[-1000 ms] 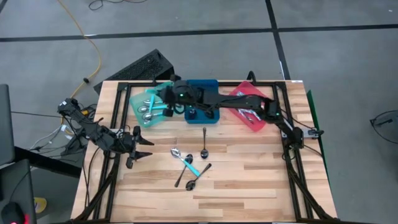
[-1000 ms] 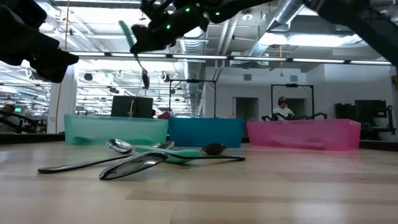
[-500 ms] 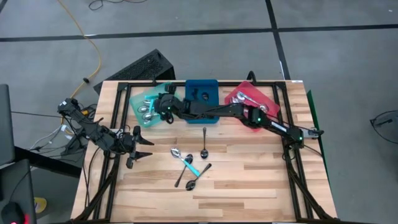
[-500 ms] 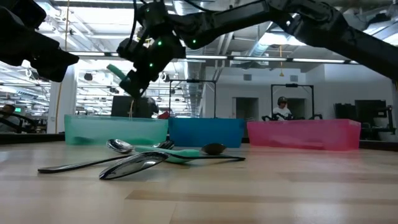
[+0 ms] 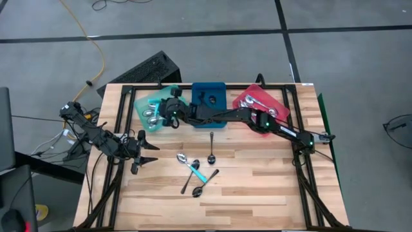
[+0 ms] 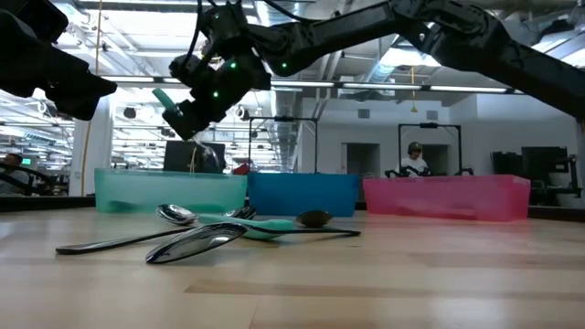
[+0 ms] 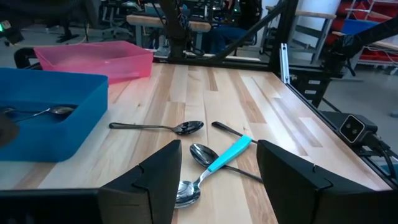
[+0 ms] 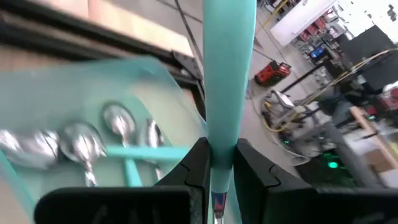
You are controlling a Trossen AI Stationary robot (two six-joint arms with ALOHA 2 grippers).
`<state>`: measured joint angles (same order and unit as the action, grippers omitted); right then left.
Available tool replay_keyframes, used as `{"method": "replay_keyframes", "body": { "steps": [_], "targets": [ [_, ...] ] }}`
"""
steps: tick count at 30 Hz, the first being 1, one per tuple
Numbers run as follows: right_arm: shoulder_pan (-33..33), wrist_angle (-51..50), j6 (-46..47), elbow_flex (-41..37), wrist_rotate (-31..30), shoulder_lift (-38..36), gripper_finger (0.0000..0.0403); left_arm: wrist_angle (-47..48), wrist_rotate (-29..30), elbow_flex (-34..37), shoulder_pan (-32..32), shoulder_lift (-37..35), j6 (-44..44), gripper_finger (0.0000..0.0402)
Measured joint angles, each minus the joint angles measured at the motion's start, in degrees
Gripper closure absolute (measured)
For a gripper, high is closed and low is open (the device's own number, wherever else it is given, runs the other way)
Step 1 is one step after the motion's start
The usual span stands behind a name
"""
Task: Sort silverware by color (type)
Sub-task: Put the blue spoon into the light blue bin
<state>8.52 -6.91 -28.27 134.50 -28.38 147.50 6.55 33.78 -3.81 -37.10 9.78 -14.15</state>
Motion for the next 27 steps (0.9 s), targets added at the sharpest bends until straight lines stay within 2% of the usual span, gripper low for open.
{"method": "replay_keyframes", "body": {
  "steps": [10,12,16,21,27],
  "targets": [
    [-0.2,0.44,3.4,0.0,0.76,0.15,0.0334,0.02,0.07,0.0,0.0,0.02,0.0,0.0207],
    [-0.36,4.67,3.32,0.2,0.88,1.88,0.0334,0.03,0.44,0.0,0.0,0.02,0.01,0.0207],
    [-1.51,10.28,-0.76,-0.02,-1.82,4.4,0.0334,0.04,1.1,0.0,0.02,0.38,0.01,0.0207],
    [-1.91,12.73,-6.0,0.13,-7.44,5.87,0.0334,0.07,1.14,0.0,0.02,0.74,-0.02,0.0207],
    [-1.56,8.78,-6.38,-0.11,-7.78,6.68,0.0334,0.04,1.19,0.0,0.02,0.72,0.15,0.0207]
  ]
}}
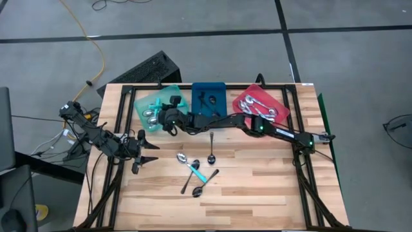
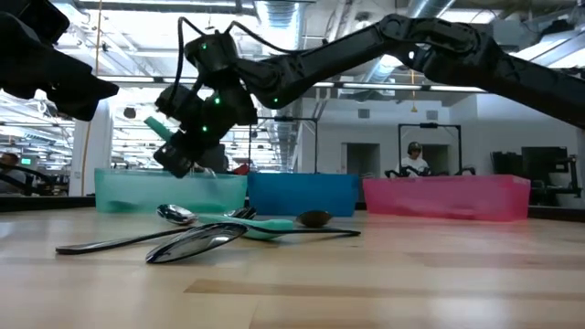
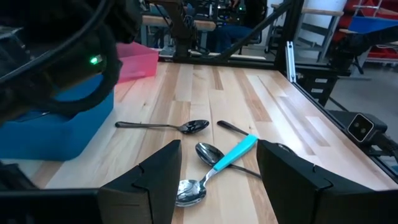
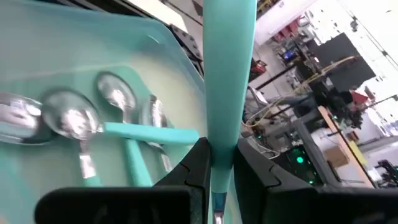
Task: Sort silverware by color (type)
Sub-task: Put the blue spoon into the light blue bin
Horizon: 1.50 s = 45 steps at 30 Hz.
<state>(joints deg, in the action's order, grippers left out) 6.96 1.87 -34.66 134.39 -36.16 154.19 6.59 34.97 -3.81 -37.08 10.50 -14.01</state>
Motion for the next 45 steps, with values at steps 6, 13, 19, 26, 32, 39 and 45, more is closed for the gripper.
{"method": "replay_keyframes", "body": {
  "steps": [6,13,19,26,32,39,45],
  "targets": [
    [-0.31,-1.01,-4.52,0.11,0.02,-0.04,0.0334,0.0,0.25,0.02,0.0,0.0,-0.04,0.0207],
    [-0.35,-3.02,-14.73,0.11,0.65,-0.07,0.0334,0.0,0.66,0.02,0.0,0.0,-0.21,0.0207],
    [-1.01,-2.98,-16.71,0.11,1.99,0.45,0.0334,-0.02,2.39,0.02,0.0,0.0,-0.23,0.0207],
    [-1.37,0.82,-23.62,0.25,-0.96,3.39,0.0334,-0.04,2.81,0.04,0.0,0.0,-0.88,0.0207],
    [-1.35,0.87,-24.51,0.22,-1.63,3.41,0.0334,-0.03,2.9,0.04,0.0,-0.01,-1.26,0.0207],
    [-1.33,0.58,-24.36,0.17,-1.04,3.45,0.0334,-0.02,2.92,0.04,0.0,0.0,-1.07,0.0207],
    [-1.28,-0.11,-23.71,0.2,1.27,3.39,0.0333,-0.02,3.01,0.04,0.0,0.0,-0.85,0.0207]
  ]
}}
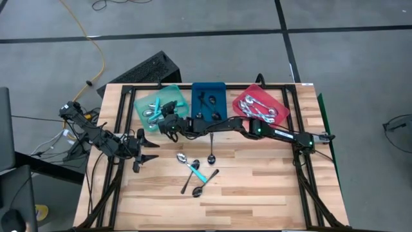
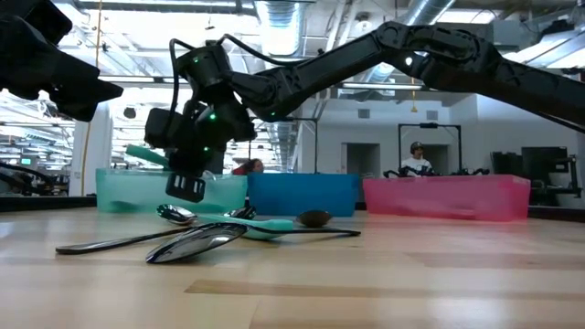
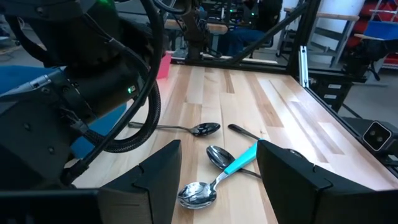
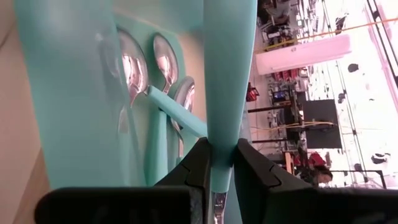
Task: Sort silverware by color (type)
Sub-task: Put the blue spoon into the light blue bin
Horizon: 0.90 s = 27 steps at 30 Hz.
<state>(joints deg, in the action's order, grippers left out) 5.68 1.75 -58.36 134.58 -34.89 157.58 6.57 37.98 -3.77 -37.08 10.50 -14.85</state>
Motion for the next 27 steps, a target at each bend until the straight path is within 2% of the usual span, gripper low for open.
{"method": "replay_keyframes", "body": {
  "steps": [5,19,27],
  "targets": [
    [0.07,0.51,0.0,0.0,0.18,0.0,0.031,0.0,0.0,0.0,0.0,0.0,0.0,0.0207],
    [0.04,0.18,2.83,-0.02,0.31,0.02,0.0307,0.02,0.0,0.0,0.0,0.0,0.23,0.0207],
    [0.05,-0.36,2.89,-0.02,3.56,0.03,0.0304,0.02,-0.02,0.0,0.0,0.0,0.22,0.0207]
  ]
}}
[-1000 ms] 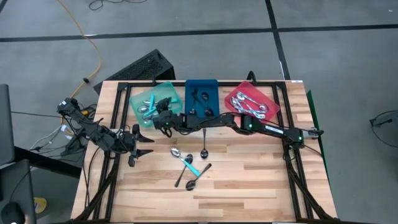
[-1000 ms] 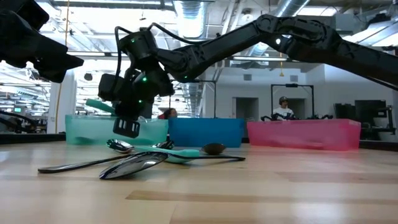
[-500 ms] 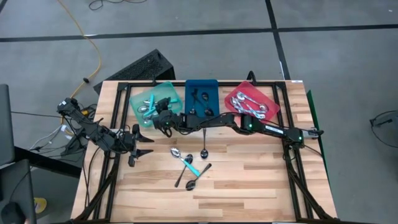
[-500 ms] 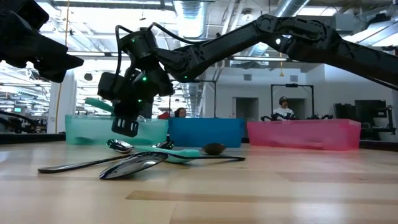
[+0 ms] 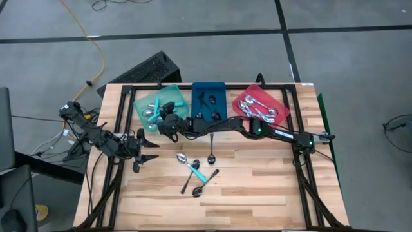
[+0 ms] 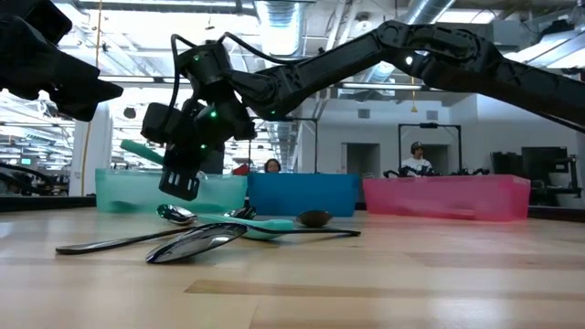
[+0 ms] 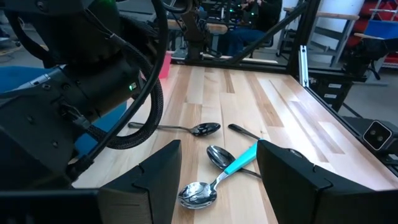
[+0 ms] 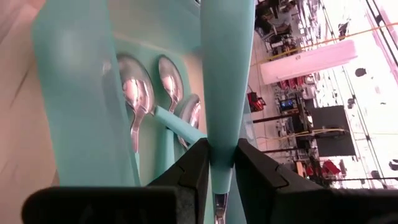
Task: Sort silverware by color (type)
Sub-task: Put the blue spoon into the light blue bin, then put the black spoon into the blue bin
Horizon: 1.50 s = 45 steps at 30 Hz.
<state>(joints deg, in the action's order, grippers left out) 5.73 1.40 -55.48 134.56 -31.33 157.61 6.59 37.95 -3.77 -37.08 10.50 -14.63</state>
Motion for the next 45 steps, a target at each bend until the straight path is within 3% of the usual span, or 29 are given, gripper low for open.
{"method": "replay_keyframes", "body": {
  "steps": [13,32,39,45],
  "targets": [
    [0.4,-1.21,2.66,0.04,0.22,-0.12,0.0236,0.0,0.0,0.0,0.0,0.0,-0.02,0.0207],
    [0.23,0.2,2.51,-0.19,0.3,-0.83,0.0202,0.0,0.0,0.02,0.0,0.0,-0.47,0.0207],
    [0.25,-4.84,2.55,-0.5,0.57,-4.7,0.0202,0.02,0.09,0.02,0.0,-0.02,-1.29,0.0207],
    [0.61,-12.75,2.79,-0.19,-1.57,-14.03,0.0202,0.02,0.39,0.02,-0.01,-0.02,-1.53,0.0207]
  ]
}}
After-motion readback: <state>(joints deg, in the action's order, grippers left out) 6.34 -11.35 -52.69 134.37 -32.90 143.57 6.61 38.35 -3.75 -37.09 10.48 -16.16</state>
